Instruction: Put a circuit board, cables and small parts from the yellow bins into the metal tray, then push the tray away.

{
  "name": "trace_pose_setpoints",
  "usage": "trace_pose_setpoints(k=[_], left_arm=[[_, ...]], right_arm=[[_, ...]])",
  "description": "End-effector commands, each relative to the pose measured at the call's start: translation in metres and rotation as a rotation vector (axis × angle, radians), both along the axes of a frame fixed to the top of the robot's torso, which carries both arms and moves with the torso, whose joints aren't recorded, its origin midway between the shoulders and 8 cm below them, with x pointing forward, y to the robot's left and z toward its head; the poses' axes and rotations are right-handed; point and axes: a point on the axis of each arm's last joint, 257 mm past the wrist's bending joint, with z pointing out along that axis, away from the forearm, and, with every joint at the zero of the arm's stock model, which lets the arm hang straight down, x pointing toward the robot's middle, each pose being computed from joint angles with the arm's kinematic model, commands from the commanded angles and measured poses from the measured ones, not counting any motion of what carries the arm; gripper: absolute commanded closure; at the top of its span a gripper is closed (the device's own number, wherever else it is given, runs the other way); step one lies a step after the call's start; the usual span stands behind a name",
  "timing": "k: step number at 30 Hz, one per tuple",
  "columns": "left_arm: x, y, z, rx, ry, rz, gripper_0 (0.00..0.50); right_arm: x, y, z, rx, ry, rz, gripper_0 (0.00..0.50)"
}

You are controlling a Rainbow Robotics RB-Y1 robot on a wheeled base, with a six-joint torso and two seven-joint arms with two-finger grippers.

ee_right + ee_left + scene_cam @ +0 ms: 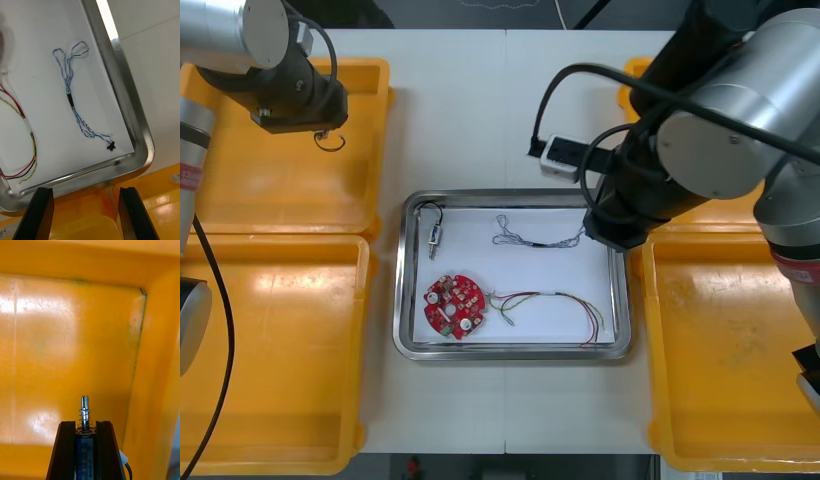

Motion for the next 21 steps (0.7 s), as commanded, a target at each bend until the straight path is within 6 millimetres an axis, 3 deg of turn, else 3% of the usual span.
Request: trace_pose_setpoints(k=[1,6,14,16,21], left_arm=[[-0.016,-0.015,0.051,0.055,-0.037,-0.092,0.499],[-0.049,-0.042,0.05,0.081,0.009,-0.125,0.499],[-0.076,-0.128,0.038,0.046,0.004,-0.204,0.499],[-0.087,-0.156,0.028,0.037,0.024,-0.248,0.5],[-0.111,-0.199,-0.003,0.044,0.096,-0.313,0.5]], right_arm=[[-0.003,-0.042,0.014,0.083,-0.042,-0.163,0.0],[-0.01,-0.076,0.019,0.162,-0.055,-0.368,0.0],[-0.017,-0.112,0.029,0.318,-0.066,-0.623,0.0],[-0.023,-0.128,0.025,0.363,-0.056,-0.715,0.0],[-0.036,-0.16,0.022,0.407,-0.063,-0.843,0.0]])
